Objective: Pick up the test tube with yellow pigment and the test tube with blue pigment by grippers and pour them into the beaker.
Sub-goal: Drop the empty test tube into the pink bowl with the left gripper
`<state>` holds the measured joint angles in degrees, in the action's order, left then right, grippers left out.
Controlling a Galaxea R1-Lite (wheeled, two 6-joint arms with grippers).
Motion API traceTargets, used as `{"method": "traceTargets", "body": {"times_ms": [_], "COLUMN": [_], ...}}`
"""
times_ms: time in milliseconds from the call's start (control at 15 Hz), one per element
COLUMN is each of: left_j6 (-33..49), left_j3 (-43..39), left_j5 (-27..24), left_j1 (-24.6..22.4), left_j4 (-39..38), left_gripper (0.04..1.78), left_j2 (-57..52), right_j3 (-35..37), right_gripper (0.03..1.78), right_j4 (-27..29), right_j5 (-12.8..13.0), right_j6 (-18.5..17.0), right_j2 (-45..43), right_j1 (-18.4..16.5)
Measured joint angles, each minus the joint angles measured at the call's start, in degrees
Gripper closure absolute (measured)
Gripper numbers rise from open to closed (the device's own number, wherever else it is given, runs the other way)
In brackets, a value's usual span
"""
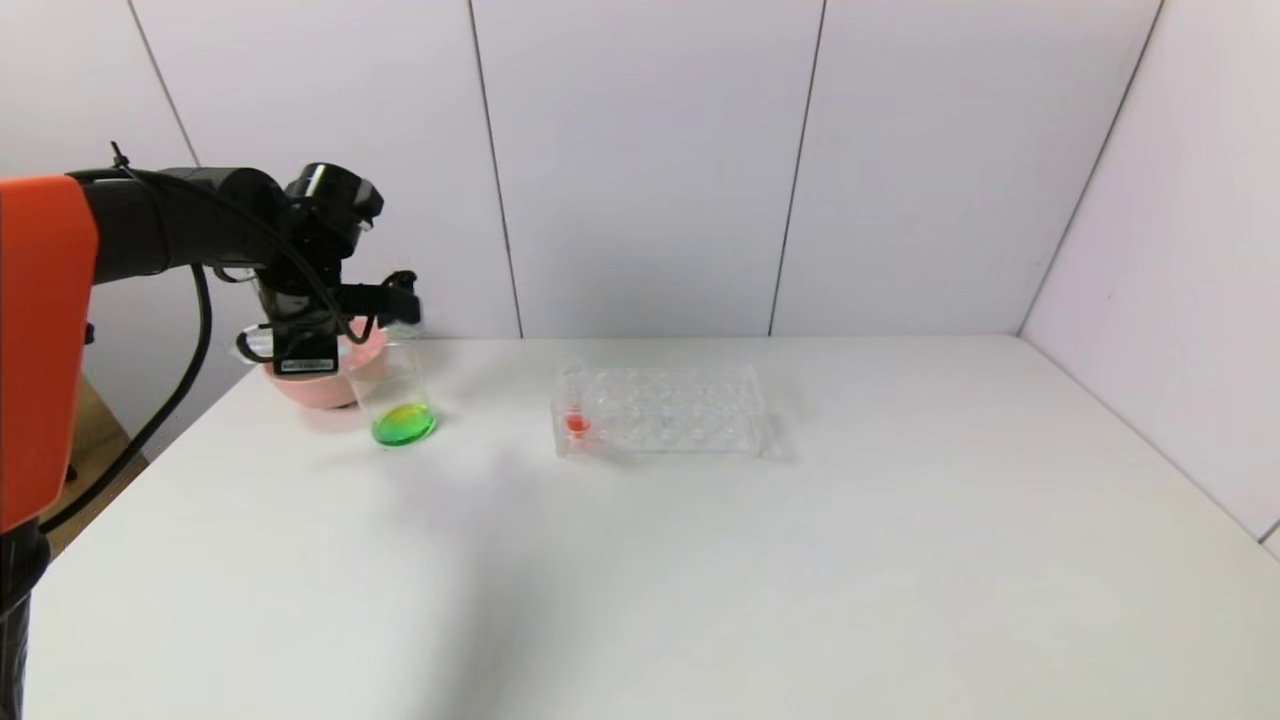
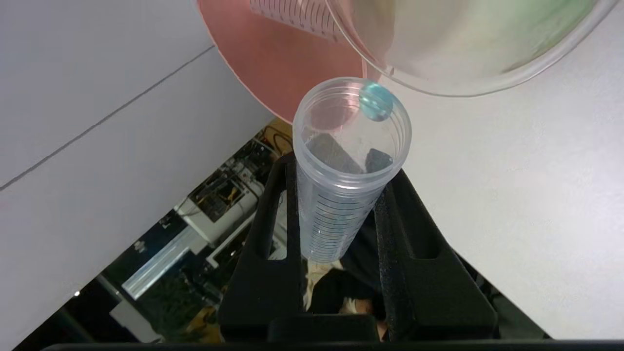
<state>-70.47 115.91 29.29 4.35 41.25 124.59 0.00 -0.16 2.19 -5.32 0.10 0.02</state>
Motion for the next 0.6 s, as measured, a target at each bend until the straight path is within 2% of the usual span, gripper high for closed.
{"method": "traceTargets", "body": {"times_ms": [133,333,467,600], "left_j6": [2.17,10.97,18.02,26.3], "left_j3": [0.0,0.02,-0.01,-0.06], "left_j5": [-7.24,-18.38,-23.45,-26.32], "left_j1": [-0.72,-2.24,-4.3,-6.11], "left_j4": [-2.69,-9.69,-16.84,-22.8], "left_gripper": [1.36,1.36,1.36,1.36], "left_j2": [-1.07,-3.21,-4.74,-6.34], "right_j3": [0.0,0.0,0.0,0.0], "right_gripper": [0.1,0.1,0.1,0.1], "right_j4": [0.0,0.0,0.0,0.0], "right_j5": [0.0,-0.02,0.0,0.0], "right_j6": [-0.02,0.0,0.0,0.0], "right_j2": [0.0,0.0,0.0,0.0], "right_j1": [0.02,0.02,0.02,0.02]}}
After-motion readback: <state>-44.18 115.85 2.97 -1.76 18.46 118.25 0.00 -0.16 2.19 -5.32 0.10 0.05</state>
